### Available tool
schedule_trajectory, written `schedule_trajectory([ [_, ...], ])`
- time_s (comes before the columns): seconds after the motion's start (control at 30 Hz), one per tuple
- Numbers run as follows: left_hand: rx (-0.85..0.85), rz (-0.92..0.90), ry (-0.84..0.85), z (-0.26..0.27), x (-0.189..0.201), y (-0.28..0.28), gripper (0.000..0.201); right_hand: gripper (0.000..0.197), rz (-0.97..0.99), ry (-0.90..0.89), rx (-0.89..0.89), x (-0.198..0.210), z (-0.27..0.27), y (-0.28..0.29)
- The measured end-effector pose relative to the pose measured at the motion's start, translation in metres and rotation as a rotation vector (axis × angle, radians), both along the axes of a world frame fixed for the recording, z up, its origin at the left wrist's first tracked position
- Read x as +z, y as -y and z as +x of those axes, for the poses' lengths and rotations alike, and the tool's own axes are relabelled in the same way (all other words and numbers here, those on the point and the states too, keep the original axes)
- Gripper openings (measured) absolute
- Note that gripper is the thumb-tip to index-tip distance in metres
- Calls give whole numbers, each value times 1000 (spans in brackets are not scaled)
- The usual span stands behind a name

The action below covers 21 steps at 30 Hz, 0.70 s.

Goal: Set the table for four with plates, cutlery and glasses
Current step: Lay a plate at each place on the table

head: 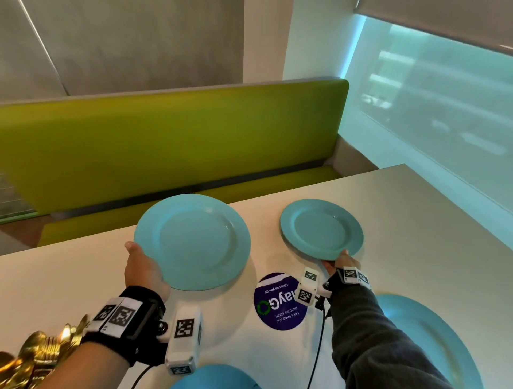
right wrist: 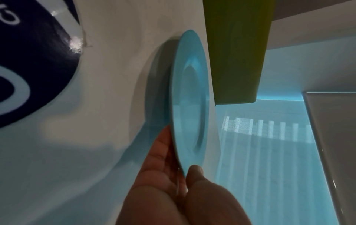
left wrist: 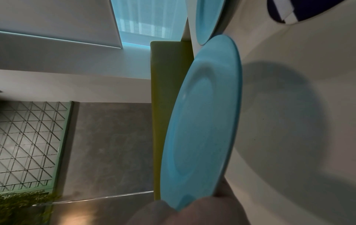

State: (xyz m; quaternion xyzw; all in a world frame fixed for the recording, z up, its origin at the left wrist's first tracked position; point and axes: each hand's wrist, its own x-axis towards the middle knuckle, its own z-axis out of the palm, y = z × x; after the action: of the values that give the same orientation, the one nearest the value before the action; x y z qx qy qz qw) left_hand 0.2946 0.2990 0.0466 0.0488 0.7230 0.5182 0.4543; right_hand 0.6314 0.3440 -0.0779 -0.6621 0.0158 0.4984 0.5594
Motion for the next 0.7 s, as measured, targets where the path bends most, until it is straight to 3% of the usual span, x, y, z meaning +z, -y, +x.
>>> schedule_trajectory([
  [0.1, -35, -1, 19, 0, -5, -3, 56, 46, -76, 152, 80, -7, -5, -1],
  [0.13, -67, -36, -29, -2, -9, -5, 54, 48, -74, 163, 93, -7, -6, 0],
  [0.23, -52, -42, 44, -3, -9, -5, 57, 50, -104, 193, 163, -8, -3, -3],
  [0.4, -78, -17, 84, -6, -17, -7, 61, 61, -229, 447, 287, 14, -11, 1],
  [0.5, -82, 14, 102, -8, -22, -7, 63, 51, -205, 597, 382, 35, -43, 0],
  [0.6, -57, 22, 154, -8, -26, -6, 58, 21, -46, 434, 535, 47, -93, 4],
  [0.7, -83, 19, 182, 0, -26, -7, 57, 35, 20, 111, 546, 54, -128, 11],
])
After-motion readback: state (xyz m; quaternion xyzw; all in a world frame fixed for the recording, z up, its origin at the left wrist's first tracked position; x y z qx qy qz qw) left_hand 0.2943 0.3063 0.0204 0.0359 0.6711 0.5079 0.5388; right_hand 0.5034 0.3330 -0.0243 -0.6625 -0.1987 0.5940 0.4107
